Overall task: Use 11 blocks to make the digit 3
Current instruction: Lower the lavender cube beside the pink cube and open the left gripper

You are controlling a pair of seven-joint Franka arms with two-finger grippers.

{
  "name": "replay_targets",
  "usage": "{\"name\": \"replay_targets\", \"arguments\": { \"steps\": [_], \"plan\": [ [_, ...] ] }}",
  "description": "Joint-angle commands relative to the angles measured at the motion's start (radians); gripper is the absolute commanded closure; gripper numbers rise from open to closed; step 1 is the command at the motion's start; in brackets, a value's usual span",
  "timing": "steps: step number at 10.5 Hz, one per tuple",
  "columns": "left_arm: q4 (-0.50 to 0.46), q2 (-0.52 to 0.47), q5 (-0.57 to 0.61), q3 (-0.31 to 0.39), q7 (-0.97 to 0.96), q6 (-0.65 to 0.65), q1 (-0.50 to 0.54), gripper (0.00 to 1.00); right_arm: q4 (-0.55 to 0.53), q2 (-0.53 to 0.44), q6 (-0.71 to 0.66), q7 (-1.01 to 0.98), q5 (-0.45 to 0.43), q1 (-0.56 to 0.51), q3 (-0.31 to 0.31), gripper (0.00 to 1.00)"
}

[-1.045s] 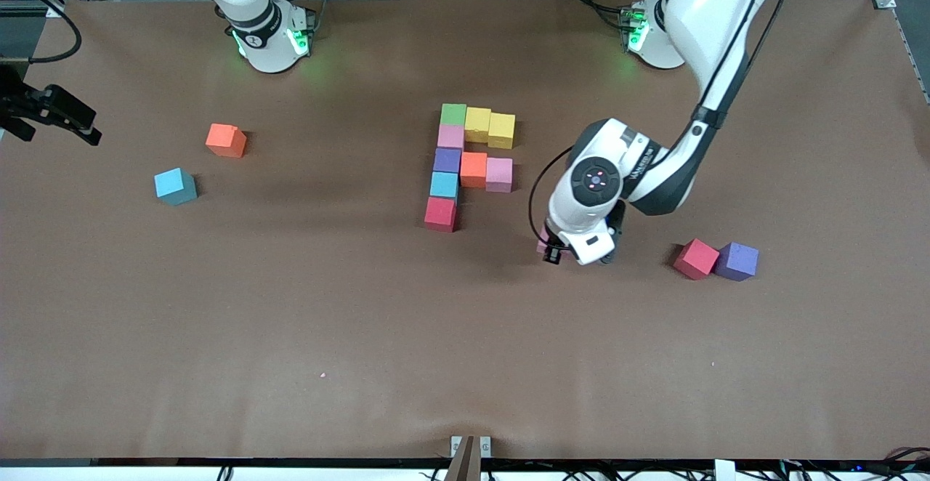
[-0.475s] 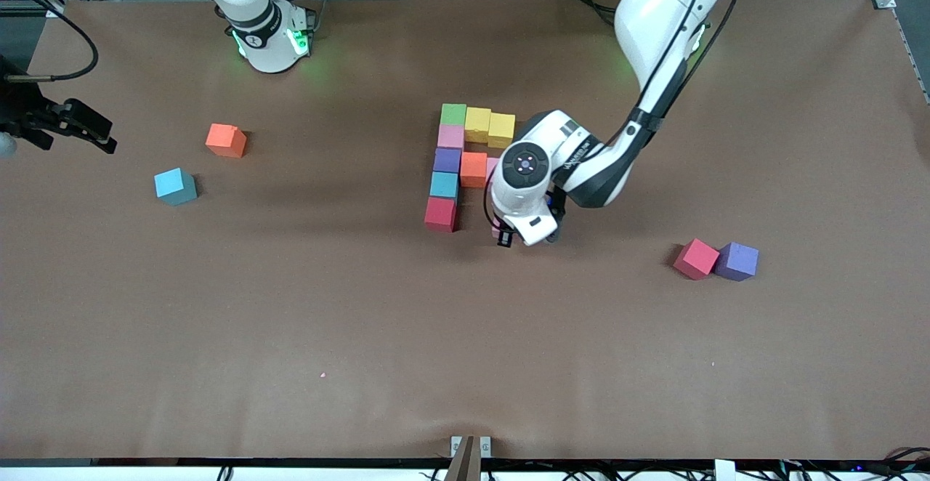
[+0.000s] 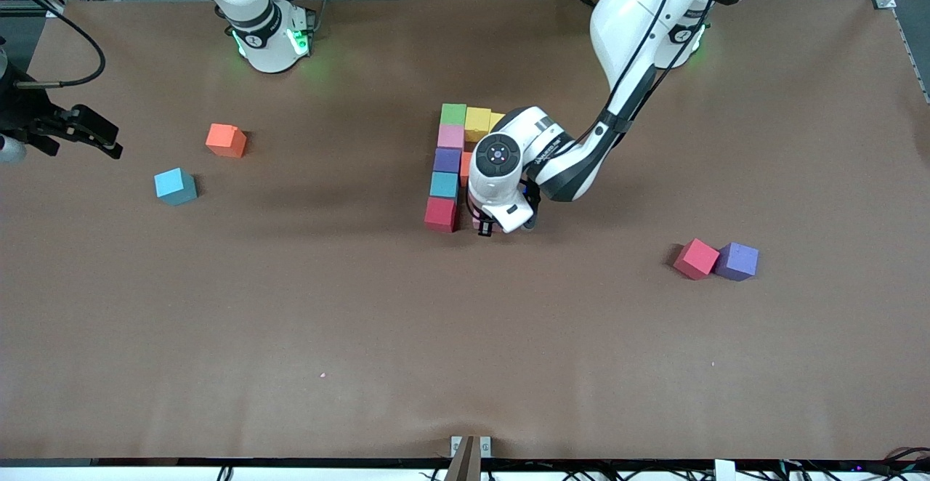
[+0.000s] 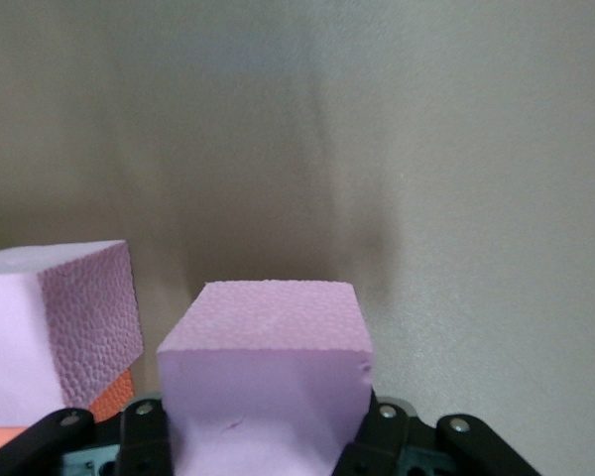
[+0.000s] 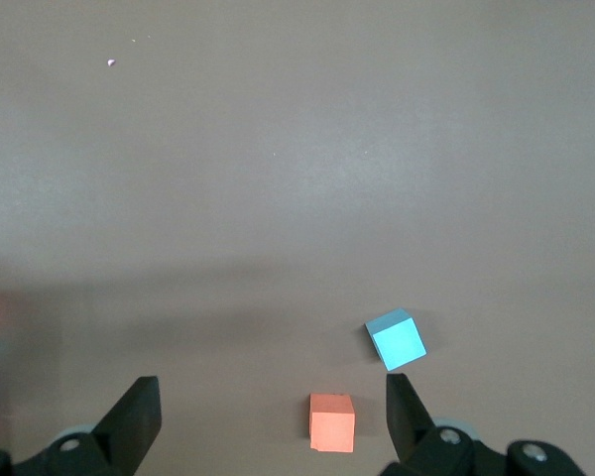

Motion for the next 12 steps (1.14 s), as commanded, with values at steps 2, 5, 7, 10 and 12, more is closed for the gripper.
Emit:
{"name": "replay_targets", "arguments": {
  "steps": [2, 5, 7, 10, 12],
  "plan": [
    [0.029, 0.02, -0.015, 0.01, -0.05, 0.01, -0.035, 0.94, -0.006, -0.002, 0.021, -0.012, -0.003, -0.005, 0.004, 0.0],
    [0.066, 0.039, -0.015, 0.01, -0.061, 0.01, -0.041, 0.94, -0.006, 0.004, 0.017, -0.014, -0.004, -0.006, 0.004, 0.0],
    [0.098, 0.056, -0.017, 0.01, -0.062, 0.01, -0.041, 0.94, -0.006, 0.012, 0.023, -0.009, -0.004, -0.005, 0.004, 0.0],
    [0.1, 0.059, -0.017, 0.01, -0.064, 0.01, -0.049, 0.94, -0.006, 0.015, 0.035, -0.007, -0.004, -0.005, 0.006, 0.0],
    [0.125, 0.077, -0.017, 0.01, -0.084, 0.01, -0.052, 0.94, -0.006, 0.021, 0.052, -0.007, -0.004, 0.004, 0.007, 0.0]
  ]
}}
